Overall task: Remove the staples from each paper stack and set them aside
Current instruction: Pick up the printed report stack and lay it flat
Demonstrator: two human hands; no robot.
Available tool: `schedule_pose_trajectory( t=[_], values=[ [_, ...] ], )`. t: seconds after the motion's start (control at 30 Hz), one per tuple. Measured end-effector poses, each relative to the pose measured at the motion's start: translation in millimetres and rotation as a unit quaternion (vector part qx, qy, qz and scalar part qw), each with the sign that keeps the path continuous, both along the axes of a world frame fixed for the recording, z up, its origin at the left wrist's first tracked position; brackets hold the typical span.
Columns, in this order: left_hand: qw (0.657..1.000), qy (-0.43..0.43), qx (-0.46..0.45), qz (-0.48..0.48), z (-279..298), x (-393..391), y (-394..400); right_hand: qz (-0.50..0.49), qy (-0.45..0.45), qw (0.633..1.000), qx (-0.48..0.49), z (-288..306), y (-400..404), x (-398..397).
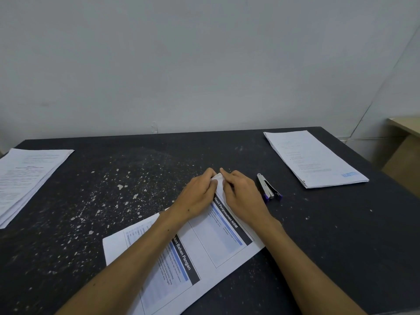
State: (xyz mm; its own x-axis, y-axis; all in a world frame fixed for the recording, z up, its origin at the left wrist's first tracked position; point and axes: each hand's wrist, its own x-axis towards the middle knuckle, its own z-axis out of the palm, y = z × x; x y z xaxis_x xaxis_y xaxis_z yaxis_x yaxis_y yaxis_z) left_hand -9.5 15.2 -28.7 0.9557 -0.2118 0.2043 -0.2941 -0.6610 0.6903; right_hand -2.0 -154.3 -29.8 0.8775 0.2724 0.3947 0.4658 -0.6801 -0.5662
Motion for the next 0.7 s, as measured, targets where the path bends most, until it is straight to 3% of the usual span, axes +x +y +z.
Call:
schedule_pose_trajectory(
  t=[0.27,0.7],
  values=[
    [1.000,-0.001,0.016,-0.001,-0.6,-1.3,-1.1,0.002,0.019,1.000,-0.020,0.7,-1.1,-1.0],
    [0.992,-0.101,0.079,0.002,-5.6,-9.2,-7.7,-0.018,0.021,0.996,0.087,-2.7,3.0,-4.0]
  ],
)
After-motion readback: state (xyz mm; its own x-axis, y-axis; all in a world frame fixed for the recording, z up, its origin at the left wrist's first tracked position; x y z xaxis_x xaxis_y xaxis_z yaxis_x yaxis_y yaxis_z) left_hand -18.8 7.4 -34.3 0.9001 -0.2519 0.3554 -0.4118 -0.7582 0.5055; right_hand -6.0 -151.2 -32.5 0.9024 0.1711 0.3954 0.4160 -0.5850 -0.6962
